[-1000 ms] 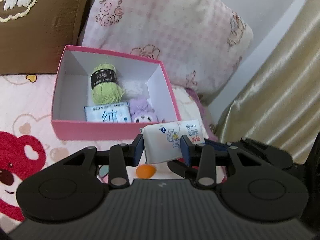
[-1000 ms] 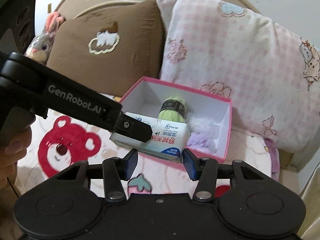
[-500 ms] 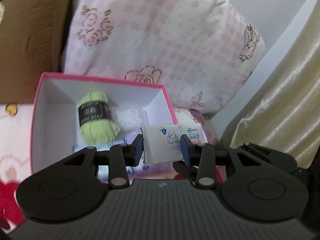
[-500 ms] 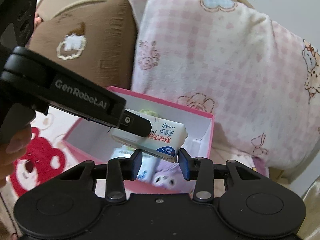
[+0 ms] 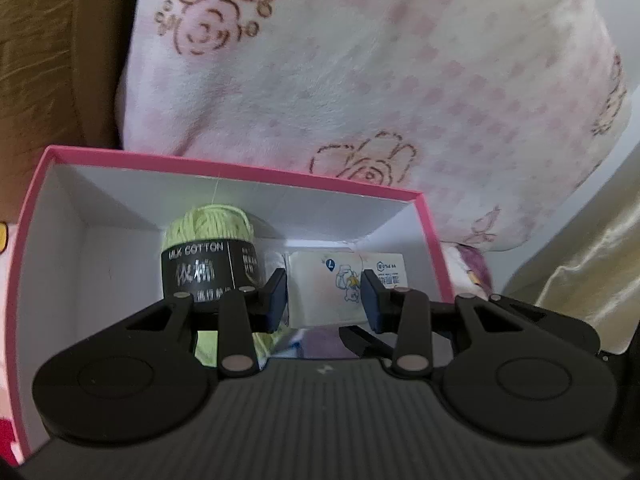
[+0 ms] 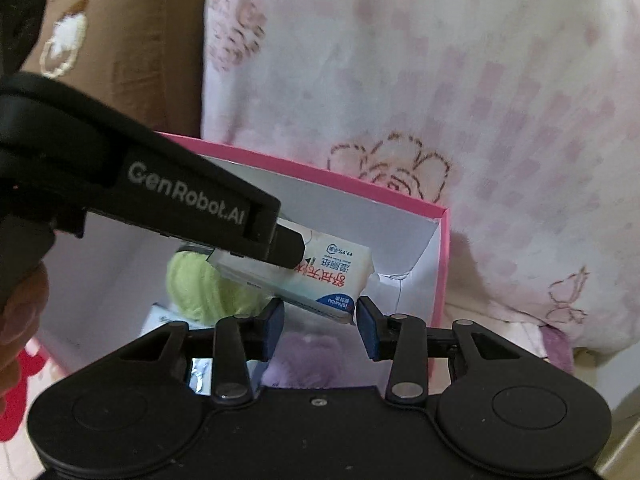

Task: Organize objects
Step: 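Lower the white box into the pink box and open the left gripper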

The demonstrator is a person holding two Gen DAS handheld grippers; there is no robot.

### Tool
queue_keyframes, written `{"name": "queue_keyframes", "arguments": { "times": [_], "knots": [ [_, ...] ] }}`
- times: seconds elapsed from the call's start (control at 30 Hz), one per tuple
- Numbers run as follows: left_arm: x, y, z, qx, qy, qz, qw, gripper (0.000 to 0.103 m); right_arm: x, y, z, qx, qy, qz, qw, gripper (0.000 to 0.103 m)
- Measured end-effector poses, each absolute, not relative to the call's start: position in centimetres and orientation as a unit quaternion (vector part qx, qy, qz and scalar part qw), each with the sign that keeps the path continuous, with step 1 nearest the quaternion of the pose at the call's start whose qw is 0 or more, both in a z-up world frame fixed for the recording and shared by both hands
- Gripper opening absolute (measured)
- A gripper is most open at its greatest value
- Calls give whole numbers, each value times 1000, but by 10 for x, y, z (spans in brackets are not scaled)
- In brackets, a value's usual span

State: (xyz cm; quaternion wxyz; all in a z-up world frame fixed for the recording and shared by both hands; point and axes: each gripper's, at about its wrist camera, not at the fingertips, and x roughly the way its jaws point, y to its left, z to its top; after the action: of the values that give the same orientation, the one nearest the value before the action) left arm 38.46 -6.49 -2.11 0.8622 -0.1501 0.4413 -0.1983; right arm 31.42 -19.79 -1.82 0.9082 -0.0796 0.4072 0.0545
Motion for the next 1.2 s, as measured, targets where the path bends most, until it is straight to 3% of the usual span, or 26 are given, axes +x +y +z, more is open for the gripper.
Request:
{"name": "queue_keyframes", "arguments": {
  "times": [0.43,0.57,0.83,1.03,1.2],
  "knots": [
    [404,-68,-49,-163,457,-175,857,36,333,-204,-36,-89,425,63,899,43],
    [398,-66,-43,-162,448,-169,863,37,323,-200,-36,-117,410,41,904,42],
    [366,-67,-18,-110,462,-187,860,37,280,-214,-8,-57,397,70,913,43],
    [344,-49,1,-93,471,-190,856,41,252,-205,23,-47,391,88,915,46],
    [317,-36,23,-75,461,-193,863,49,231,-202,40,-54,388,91,916,56]
  ]
}}
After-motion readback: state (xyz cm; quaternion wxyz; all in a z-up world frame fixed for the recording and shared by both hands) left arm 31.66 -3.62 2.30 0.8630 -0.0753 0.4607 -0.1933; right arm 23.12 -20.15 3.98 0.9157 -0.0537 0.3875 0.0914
